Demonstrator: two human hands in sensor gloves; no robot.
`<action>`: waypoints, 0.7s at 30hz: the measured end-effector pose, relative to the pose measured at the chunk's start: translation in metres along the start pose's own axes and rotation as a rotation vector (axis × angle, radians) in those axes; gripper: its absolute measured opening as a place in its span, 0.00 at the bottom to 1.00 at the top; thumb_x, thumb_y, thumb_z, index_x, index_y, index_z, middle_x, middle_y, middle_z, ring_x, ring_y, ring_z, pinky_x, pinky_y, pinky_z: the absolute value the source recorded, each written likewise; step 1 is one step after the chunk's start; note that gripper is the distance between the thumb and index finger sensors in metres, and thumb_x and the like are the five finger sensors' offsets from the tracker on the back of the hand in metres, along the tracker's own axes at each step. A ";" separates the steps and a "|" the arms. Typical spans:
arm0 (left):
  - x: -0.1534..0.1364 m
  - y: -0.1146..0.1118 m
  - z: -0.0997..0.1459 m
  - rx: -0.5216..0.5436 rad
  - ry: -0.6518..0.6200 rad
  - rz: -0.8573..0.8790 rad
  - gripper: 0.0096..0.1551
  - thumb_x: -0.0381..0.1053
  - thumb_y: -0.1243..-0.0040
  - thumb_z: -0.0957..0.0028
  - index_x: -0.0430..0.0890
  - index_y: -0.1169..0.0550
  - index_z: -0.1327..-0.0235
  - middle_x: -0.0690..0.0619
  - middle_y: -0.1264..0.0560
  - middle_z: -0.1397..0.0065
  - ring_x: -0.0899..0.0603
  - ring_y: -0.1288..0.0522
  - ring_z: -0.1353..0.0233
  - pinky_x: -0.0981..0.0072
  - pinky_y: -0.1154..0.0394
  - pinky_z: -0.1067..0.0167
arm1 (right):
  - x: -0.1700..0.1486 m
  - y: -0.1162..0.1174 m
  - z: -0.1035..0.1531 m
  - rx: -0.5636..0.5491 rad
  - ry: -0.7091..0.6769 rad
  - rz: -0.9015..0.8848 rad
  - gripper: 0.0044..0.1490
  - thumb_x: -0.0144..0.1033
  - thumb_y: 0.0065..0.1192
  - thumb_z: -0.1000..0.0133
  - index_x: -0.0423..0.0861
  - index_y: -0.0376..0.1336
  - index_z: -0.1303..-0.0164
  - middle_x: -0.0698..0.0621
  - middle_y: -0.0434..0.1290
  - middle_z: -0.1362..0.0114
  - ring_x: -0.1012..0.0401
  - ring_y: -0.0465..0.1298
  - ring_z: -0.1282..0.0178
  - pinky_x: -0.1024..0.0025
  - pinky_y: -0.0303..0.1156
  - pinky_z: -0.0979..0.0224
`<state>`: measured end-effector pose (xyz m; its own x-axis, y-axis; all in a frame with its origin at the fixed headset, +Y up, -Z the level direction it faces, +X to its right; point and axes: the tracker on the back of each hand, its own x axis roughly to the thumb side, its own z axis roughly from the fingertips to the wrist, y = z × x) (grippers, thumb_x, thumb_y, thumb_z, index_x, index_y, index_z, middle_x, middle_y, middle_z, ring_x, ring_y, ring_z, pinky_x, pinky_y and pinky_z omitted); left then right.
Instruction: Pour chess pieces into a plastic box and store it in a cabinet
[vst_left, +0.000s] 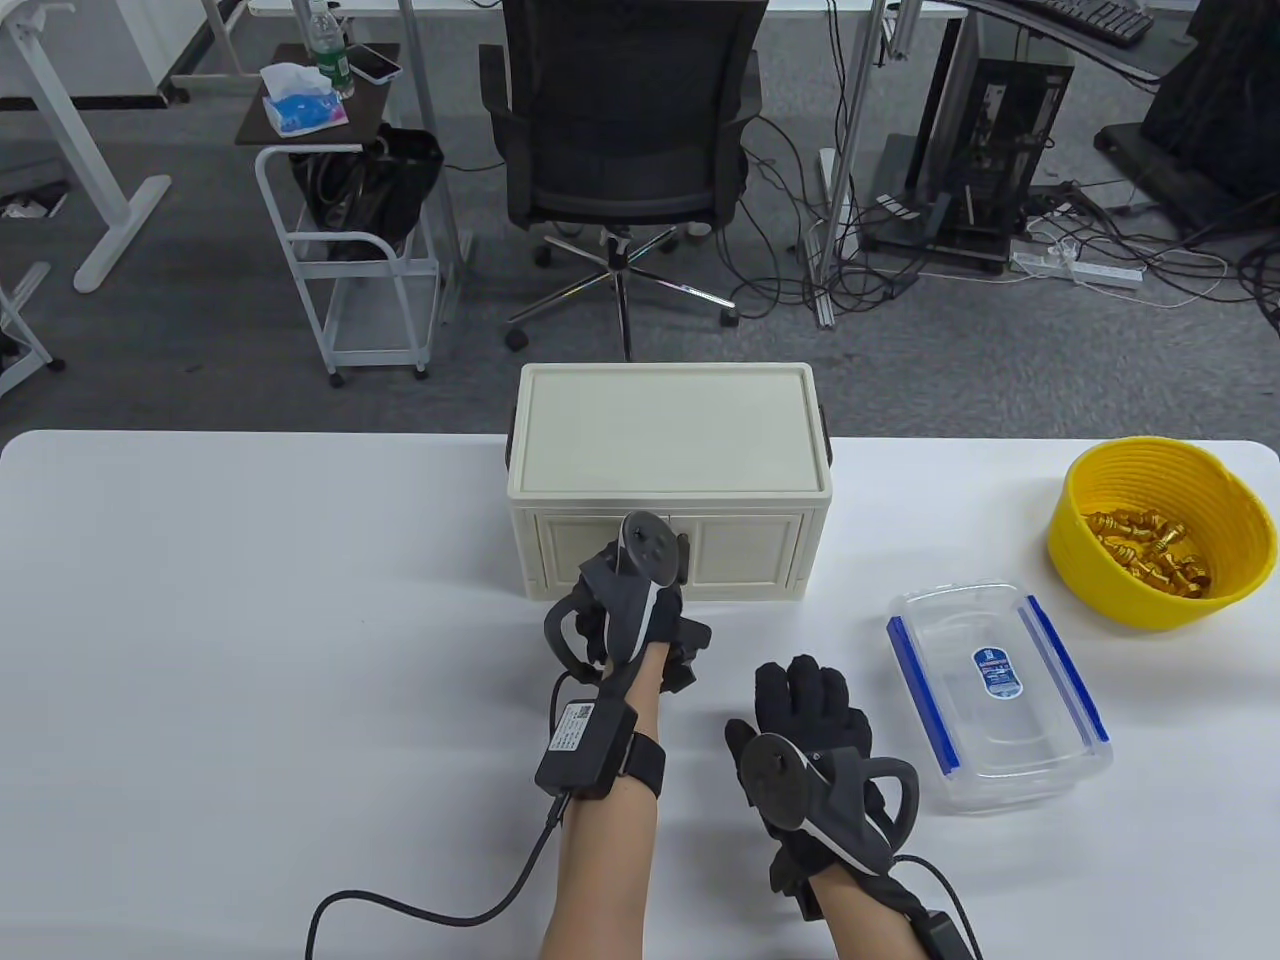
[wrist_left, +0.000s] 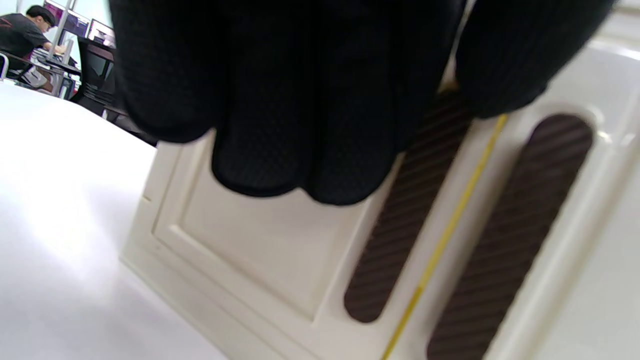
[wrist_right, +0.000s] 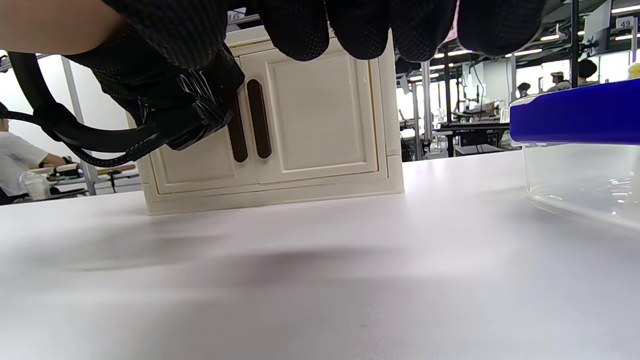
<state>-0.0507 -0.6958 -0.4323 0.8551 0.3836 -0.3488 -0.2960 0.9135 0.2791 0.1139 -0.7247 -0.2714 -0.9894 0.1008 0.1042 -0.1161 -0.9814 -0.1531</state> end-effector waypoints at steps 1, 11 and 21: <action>0.000 0.001 0.000 -0.004 -0.003 -0.002 0.24 0.63 0.38 0.42 0.42 0.17 0.54 0.50 0.11 0.52 0.43 0.13 0.48 0.50 0.18 0.47 | 0.000 0.000 0.000 0.003 -0.001 0.002 0.43 0.53 0.51 0.34 0.36 0.52 0.17 0.28 0.55 0.18 0.31 0.59 0.22 0.36 0.67 0.27; -0.023 0.014 0.013 -0.051 -0.167 -0.042 0.23 0.61 0.40 0.41 0.44 0.17 0.51 0.49 0.11 0.49 0.42 0.13 0.46 0.48 0.19 0.45 | 0.002 0.001 0.001 0.010 -0.009 0.019 0.43 0.53 0.51 0.34 0.36 0.52 0.17 0.28 0.55 0.18 0.31 0.59 0.22 0.36 0.67 0.27; -0.068 0.033 0.023 -0.136 -0.264 -0.004 0.22 0.59 0.42 0.40 0.47 0.18 0.46 0.49 0.12 0.45 0.40 0.15 0.43 0.45 0.20 0.43 | 0.005 0.001 0.001 0.007 -0.020 0.018 0.43 0.53 0.51 0.35 0.37 0.52 0.17 0.29 0.56 0.18 0.31 0.59 0.22 0.36 0.67 0.27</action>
<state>-0.1088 -0.6947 -0.3790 0.9324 0.3472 -0.0998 -0.3309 0.9317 0.1499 0.1090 -0.7257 -0.2701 -0.9894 0.0798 0.1213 -0.0976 -0.9841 -0.1487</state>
